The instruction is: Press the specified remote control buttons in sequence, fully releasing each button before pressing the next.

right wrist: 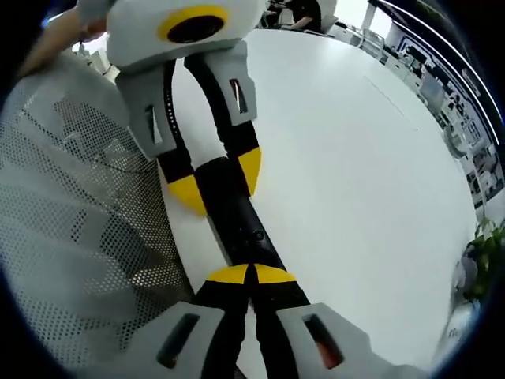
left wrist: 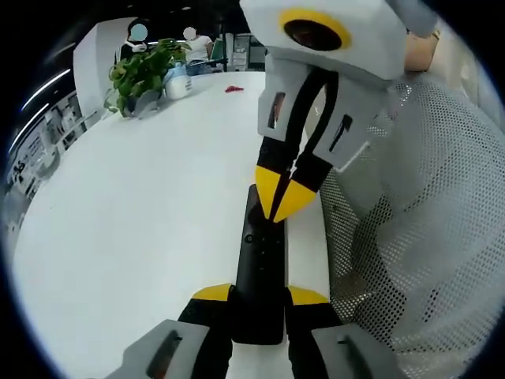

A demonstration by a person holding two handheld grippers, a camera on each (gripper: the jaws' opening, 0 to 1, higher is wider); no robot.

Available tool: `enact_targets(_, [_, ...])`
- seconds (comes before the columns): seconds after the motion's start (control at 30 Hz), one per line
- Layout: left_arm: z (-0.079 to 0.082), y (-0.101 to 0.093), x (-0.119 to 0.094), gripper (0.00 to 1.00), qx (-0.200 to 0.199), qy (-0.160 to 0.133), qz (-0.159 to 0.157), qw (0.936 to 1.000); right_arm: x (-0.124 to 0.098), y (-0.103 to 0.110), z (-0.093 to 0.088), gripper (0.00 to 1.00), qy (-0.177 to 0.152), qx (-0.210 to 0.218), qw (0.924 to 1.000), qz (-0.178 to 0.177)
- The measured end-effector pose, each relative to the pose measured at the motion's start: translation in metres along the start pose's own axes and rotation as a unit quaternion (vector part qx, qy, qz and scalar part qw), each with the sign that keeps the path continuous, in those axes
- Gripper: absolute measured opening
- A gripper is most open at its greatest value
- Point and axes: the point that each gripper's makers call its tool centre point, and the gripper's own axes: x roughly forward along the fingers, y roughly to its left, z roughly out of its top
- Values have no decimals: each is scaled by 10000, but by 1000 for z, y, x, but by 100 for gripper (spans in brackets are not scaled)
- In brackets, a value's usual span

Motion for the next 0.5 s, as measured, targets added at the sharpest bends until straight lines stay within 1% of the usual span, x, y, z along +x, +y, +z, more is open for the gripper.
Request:
enact_targets(0.07, [0, 0, 0, 25, 2, 0, -1, 10000, -1, 0, 0, 0, -11, -6, 10000, 25])
enact_targets(0.13, [0, 0, 0, 25, -5, -4, -4, 10000, -2, 6, -2, 0, 13, 121, 9997, 200])
enact_targets(0.2, [1, 0, 0, 25, 0, -2, -4, 10000, -1, 3, -4, 0, -8, 83, 9999, 133])
enact_targets(0.4, [0, 0, 0, 25, -4, -8, -5, 10000, -1, -1, -2, 0, -82, 274, 9994, 183])
enact_targets(0.5, [0, 0, 0, 25, -7, -9, -8, 10000, -1, 0, -2, 0, -109, 273, 9994, 188])
